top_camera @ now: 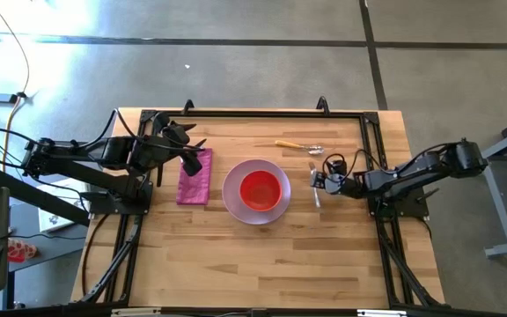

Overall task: Set table place
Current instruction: Put the blue fork on the table

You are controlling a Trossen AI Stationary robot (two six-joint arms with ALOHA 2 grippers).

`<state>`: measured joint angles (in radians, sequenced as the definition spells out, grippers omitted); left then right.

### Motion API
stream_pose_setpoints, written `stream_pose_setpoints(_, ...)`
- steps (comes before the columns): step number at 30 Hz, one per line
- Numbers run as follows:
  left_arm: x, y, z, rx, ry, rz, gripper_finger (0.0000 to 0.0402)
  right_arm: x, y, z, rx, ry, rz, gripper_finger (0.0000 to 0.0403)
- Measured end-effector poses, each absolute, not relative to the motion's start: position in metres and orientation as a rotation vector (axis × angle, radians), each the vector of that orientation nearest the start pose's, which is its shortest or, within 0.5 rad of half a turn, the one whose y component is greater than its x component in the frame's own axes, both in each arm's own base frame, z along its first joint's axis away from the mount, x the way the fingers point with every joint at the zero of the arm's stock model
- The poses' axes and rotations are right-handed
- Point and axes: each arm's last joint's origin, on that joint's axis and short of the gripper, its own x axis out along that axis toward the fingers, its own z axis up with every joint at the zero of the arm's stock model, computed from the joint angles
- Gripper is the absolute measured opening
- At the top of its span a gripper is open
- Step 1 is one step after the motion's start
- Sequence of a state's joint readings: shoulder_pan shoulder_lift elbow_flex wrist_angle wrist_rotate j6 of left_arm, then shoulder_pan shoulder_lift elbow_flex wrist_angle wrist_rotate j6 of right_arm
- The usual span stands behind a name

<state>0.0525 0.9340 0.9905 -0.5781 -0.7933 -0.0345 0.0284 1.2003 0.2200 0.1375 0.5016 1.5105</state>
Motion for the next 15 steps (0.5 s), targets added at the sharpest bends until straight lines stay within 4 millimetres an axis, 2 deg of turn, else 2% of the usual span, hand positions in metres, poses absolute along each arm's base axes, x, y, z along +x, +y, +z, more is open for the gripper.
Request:
stream_pose_setpoints(4, 0.179, 0.030, 0.346, 0.163, 0.486, 0.834, 0.0237, 0.179, -0.008, 0.112, 1.169, 0.308, -0.942, 0.0000)
stream_pose_setpoints(8, 0.179, 0.030, 0.345, 0.165, 0.488, 0.833, 0.0237, 0.195, -0.002, 0.112, 1.145, 0.330, -0.943, 0.0000)
stream_pose_setpoints(12, 0.179, 0.030, 0.345, 0.170, 0.500, 0.832, 0.0237, 0.212, 0.005, 0.108, 1.120, 0.358, -0.962, 0.0000)
stream_pose_setpoints(15, 0.178, 0.030, 0.343, 0.174, 0.521, 0.816, 0.0237, 0.216, 0.009, 0.101, 1.140, 0.363, -0.991, 0.0000)
